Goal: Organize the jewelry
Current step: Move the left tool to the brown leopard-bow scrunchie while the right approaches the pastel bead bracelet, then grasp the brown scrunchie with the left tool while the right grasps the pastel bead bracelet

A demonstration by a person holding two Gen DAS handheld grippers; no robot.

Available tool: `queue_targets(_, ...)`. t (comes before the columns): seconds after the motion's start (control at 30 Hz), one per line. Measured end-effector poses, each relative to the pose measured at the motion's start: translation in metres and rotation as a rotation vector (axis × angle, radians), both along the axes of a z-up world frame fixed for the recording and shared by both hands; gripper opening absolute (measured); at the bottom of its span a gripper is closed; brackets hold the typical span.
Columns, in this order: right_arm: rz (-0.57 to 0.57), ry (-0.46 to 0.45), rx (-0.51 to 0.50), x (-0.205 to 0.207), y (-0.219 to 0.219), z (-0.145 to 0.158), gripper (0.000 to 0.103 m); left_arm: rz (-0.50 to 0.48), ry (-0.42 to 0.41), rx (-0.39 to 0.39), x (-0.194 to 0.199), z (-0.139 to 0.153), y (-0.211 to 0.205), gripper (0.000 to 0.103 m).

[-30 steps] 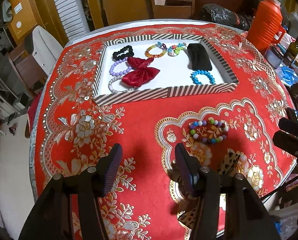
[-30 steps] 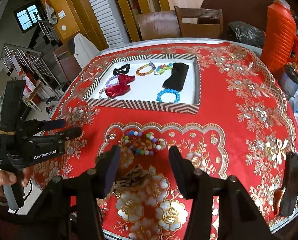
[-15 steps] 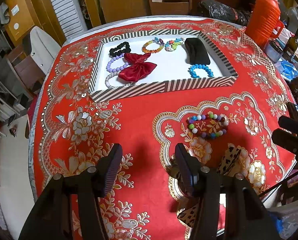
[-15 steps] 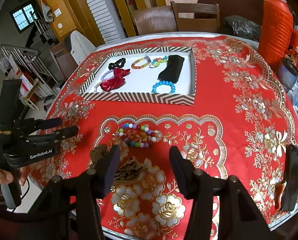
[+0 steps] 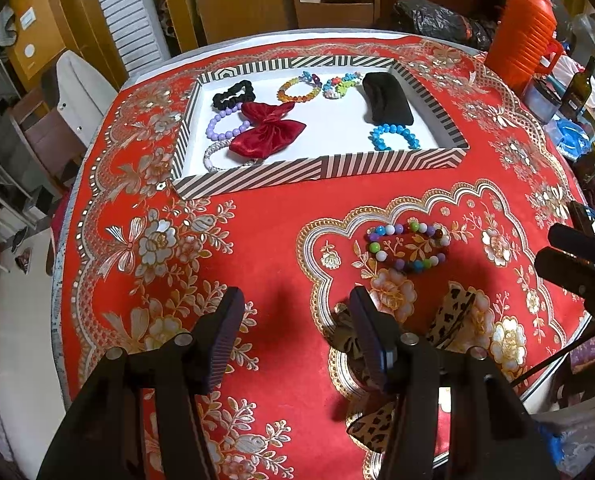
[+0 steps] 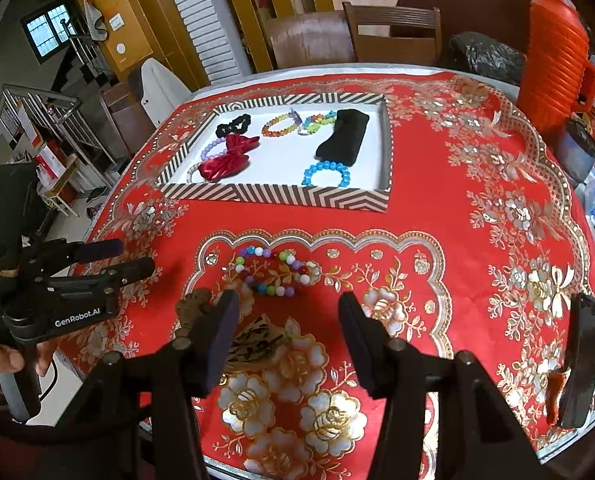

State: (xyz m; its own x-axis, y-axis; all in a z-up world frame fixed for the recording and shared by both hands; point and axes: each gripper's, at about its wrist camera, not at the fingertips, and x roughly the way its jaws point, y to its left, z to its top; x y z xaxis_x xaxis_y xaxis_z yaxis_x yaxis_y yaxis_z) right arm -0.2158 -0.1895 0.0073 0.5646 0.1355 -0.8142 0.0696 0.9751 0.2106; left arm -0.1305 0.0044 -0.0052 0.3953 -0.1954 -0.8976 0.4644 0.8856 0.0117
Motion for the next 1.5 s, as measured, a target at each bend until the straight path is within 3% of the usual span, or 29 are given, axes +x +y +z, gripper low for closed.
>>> queue_targets(0.83, -0.006, 0.031, 0.014, 0.007, -0.007, -0.012, 0.054, 0.007, 0.048, 0.008, 0.002, -0.010, 0.003, 0.040)
queue_targets(1.03, 0.002, 0.052, 0.009, 0.015, -0.009, -0.020, 0.055, 0.004, 0.141, -0.071, 0.007, -0.013, 0.015, 0.040)
queue_targets(1.27, 0.025, 0.096, 0.004, 0.029, -0.014, -0.036, 0.055, -0.052, 0.326, -0.213, 0.006, -0.022, 0.011, 0.040)
queue_targets(1.5, 0.074, 0.120, -0.020, 0.052, -0.011, -0.052, 0.055, -0.111, 0.372, -0.173, -0.007, -0.038, -0.008, 0.040)
